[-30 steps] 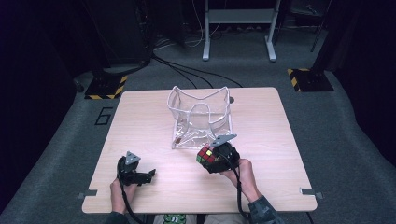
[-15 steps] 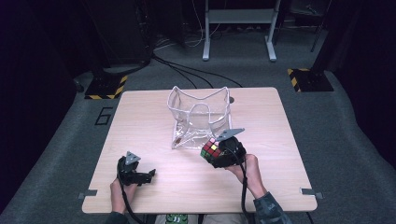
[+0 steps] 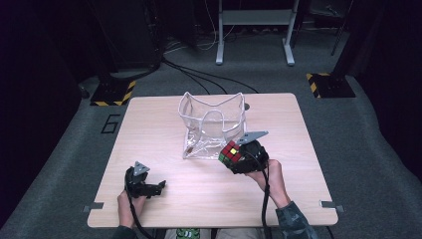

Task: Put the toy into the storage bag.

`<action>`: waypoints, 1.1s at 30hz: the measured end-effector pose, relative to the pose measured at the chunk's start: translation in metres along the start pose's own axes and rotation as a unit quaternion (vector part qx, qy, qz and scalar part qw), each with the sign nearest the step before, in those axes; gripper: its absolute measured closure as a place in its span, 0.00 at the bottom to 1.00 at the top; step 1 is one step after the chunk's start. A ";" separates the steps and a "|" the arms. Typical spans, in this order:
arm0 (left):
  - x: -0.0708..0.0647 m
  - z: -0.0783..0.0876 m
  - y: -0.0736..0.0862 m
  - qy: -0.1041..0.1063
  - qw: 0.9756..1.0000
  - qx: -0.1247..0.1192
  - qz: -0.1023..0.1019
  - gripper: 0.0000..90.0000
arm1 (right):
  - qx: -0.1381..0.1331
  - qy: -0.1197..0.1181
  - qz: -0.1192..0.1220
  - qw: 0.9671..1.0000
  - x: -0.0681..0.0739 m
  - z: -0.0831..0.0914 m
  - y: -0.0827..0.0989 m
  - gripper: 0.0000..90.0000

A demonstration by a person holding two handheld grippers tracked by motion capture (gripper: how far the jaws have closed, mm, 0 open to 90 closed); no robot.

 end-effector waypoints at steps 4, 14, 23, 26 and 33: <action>0.000 0.000 0.000 0.000 1.000 0.000 0.000 0.01 | -0.002 0.007 0.005 1.000 -0.003 0.003 -0.002 0.37; 0.001 0.000 0.000 -0.001 1.000 0.001 -0.003 0.01 | -0.011 0.015 0.005 1.000 -0.009 0.012 -0.012 0.37; 0.001 0.000 0.000 -0.001 1.000 0.001 -0.003 0.01 | -0.019 0.021 0.013 1.000 -0.016 0.022 -0.023 0.37; 0.001 0.000 0.000 -0.001 1.000 0.001 -0.003 0.01 | -0.020 0.024 0.015 0.999 -0.017 0.025 -0.027 0.37; 0.001 0.000 0.000 -0.001 1.000 0.001 -0.003 0.01 | -0.026 0.029 0.023 0.999 -0.022 0.034 -0.038 0.37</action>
Point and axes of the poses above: each handheld gripper's, and its own axes: z roughly backward along the jaws, y roughly out of its underside, x roughly to its left, the point moved 7 cm from there along -z, roughly forward along the jaws, and after that the axes turned 11 degrees about y, right-handed, at the moved point
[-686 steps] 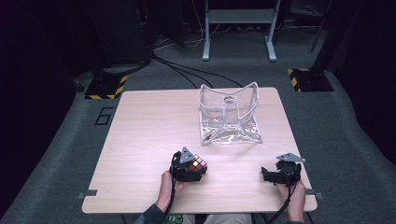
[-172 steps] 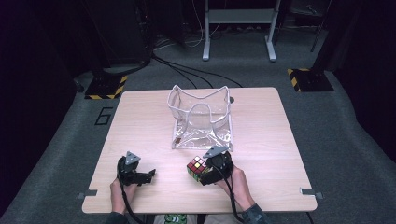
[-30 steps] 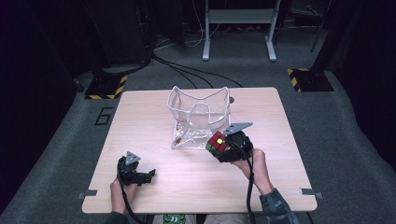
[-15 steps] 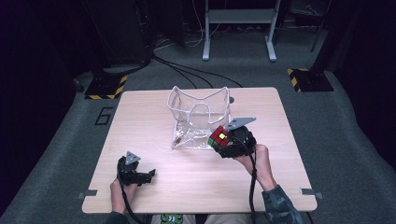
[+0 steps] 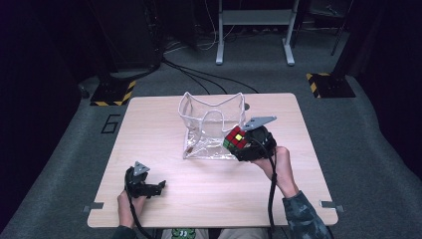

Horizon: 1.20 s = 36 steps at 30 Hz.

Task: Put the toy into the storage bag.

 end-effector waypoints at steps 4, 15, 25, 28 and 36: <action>0.000 0.000 0.000 0.000 1.000 0.000 0.000 0.01 | -0.001 0.004 -0.003 1.000 -0.002 0.005 -0.008 0.37; 0.000 0.000 0.000 0.000 1.000 -0.001 0.001 0.01 | -0.010 0.012 0.003 1.000 -0.012 0.010 -0.028 0.37; 0.000 0.000 0.000 0.001 1.000 -0.001 0.003 0.01 | -0.012 0.019 0.003 1.000 -0.020 0.010 -0.043 0.37; 0.000 0.000 0.000 0.001 1.000 -0.002 0.003 0.01 | -0.014 0.021 0.010 1.000 -0.022 0.010 -0.049 0.37; 0.000 0.000 0.000 0.001 1.000 -0.001 0.002 0.01 | -0.014 0.027 0.010 0.999 -0.027 0.007 -0.060 0.37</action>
Point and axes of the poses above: each handheld gripper's, and its own axes: z roughly backward along the jaws, y roughly out of its underside, x roughly to its left, the point moved 7 cm from there along -z, roughly forward along the jaws, and after that the axes turned 11 degrees about y, right-handed, at the moved point
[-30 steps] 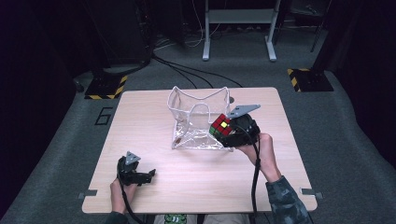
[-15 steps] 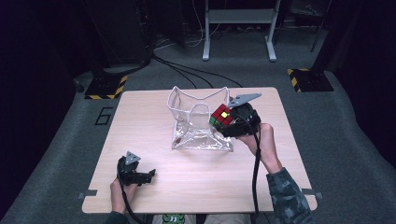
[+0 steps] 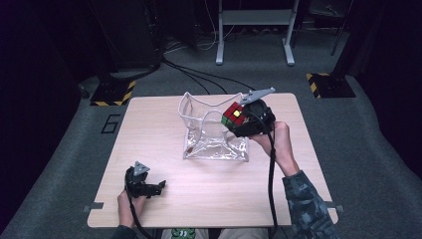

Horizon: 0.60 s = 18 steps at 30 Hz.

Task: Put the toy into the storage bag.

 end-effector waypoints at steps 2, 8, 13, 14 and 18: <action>0.000 0.000 0.000 0.000 1.000 0.000 0.000 0.01 | 0.001 -0.001 -0.004 1.000 -0.001 -0.002 -0.002 0.37; 0.000 0.000 0.000 0.000 1.000 0.000 0.000 0.01 | 0.004 0.003 -0.007 1.000 -0.004 -0.006 -0.008 0.37; 0.000 0.000 0.000 0.000 1.000 0.000 0.000 0.01 | 0.007 0.004 -0.008 1.000 -0.007 -0.012 -0.012 0.37; 0.000 0.000 0.000 0.000 1.000 0.000 0.000 0.01 | 0.005 0.005 -0.006 1.000 -0.008 -0.014 -0.013 0.37; 0.000 0.000 0.000 0.000 1.000 0.000 0.000 0.01 | 0.014 0.008 -0.006 1.000 -0.010 -0.021 -0.014 0.37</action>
Point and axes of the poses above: each handheld gripper's, and its own axes: z roughly backward along the jaws, y roughly out of its underside, x roughly to its left, the point moved 7 cm from there along -z, roughly forward along the jaws, and after that the axes turned 11 degrees about y, right-handed, at the moved point
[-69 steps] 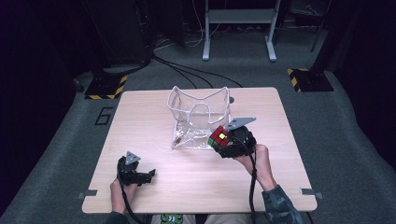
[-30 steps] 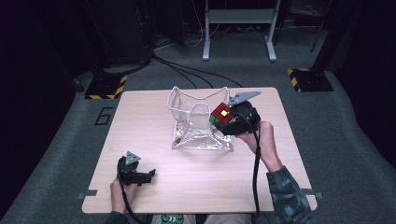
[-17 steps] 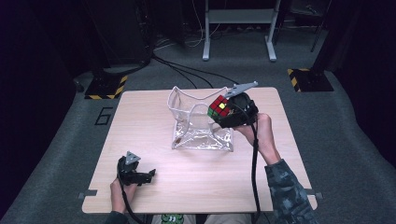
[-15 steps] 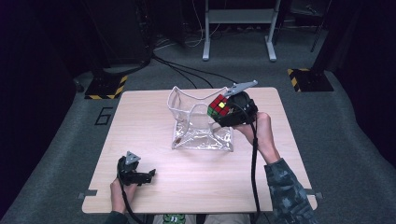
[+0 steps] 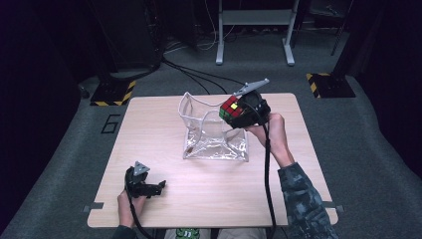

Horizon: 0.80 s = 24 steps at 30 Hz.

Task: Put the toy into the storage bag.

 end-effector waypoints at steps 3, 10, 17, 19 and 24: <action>0.000 0.000 0.000 0.000 1.000 0.000 0.000 0.01 | 0.007 0.000 -0.001 1.000 -0.001 -0.006 -0.002 0.37; 0.000 0.000 0.000 0.000 1.000 0.000 0.000 0.01 | 0.010 -0.005 -0.007 1.000 -0.005 -0.022 -0.006 0.37; 0.000 0.000 0.000 0.000 1.000 0.000 0.000 0.01 | 0.019 -0.009 -0.013 1.000 -0.007 -0.040 -0.007 0.37; 0.000 0.000 0.000 0.000 1.000 0.000 0.000 0.01 | 0.028 -0.011 -0.014 0.999 -0.007 -0.046 -0.006 0.37; 0.000 0.000 0.000 0.000 1.000 0.000 0.000 0.01 | 0.039 -0.009 -0.020 0.999 -0.009 -0.060 -0.004 0.37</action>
Point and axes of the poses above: each handheld gripper's, and its own axes: z roughly backward along the jaws, y roughly out of its underside, x roughly to its left, the point moved 7 cm from there along -z, roughly forward along the jaws, and after that the axes turned 11 degrees about y, right-handed, at the moved point
